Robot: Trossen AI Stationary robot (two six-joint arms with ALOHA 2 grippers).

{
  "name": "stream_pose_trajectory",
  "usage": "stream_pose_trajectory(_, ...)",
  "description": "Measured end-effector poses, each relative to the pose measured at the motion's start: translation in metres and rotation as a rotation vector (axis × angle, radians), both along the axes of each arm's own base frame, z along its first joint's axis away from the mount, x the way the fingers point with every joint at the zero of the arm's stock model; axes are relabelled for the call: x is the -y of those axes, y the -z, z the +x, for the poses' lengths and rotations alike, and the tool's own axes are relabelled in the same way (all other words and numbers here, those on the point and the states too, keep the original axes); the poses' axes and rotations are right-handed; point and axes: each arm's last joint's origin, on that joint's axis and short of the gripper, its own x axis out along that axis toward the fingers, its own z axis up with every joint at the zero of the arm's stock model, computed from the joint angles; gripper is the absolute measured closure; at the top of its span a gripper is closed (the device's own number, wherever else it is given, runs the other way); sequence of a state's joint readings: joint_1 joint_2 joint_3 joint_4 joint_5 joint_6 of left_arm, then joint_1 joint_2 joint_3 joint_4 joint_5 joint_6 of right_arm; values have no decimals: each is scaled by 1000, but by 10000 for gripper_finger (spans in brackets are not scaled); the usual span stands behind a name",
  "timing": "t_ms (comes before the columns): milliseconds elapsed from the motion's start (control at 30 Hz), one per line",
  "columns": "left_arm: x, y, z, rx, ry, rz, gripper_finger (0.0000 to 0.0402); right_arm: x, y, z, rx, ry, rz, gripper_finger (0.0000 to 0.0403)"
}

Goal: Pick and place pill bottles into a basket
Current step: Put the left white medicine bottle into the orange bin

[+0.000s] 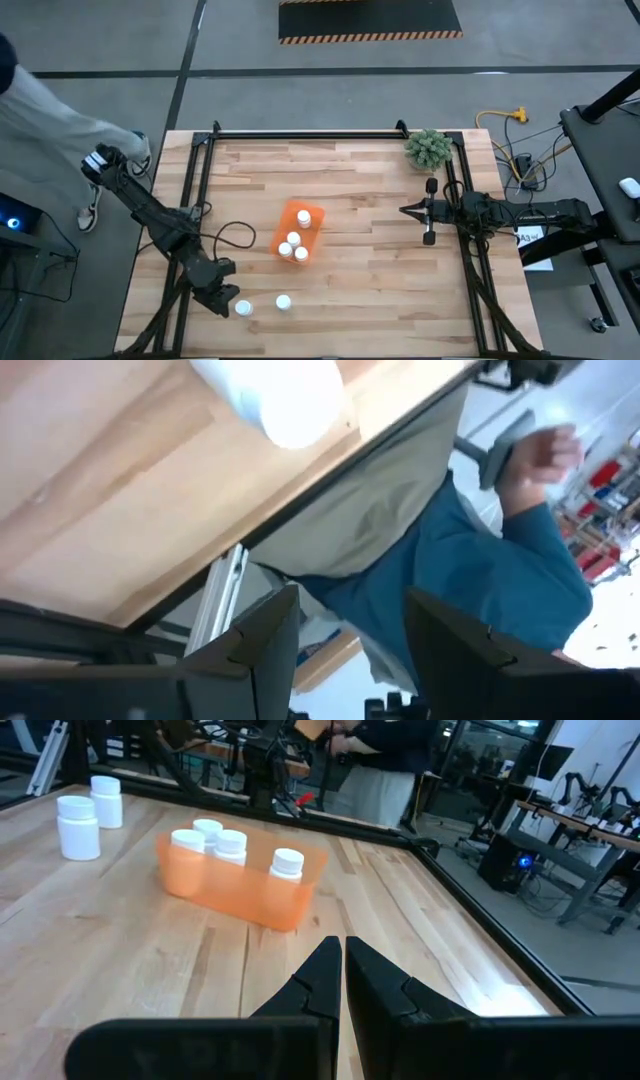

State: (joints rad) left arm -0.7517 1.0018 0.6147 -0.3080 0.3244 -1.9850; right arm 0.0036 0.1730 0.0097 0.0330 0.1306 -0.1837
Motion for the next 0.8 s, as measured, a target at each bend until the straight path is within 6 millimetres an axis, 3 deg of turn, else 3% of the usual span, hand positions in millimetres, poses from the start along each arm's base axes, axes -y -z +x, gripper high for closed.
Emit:
stream_pose_trajectory(467, -12, 15, 12, -55, -175, 82, 241, 0, 0, 0, 0, 0, 0, 394)
stream_pose_trajectory(800, -10, 25, 19, -80, -170, 119, 241, 0, 0, 0, 0, 0, 0, 394)
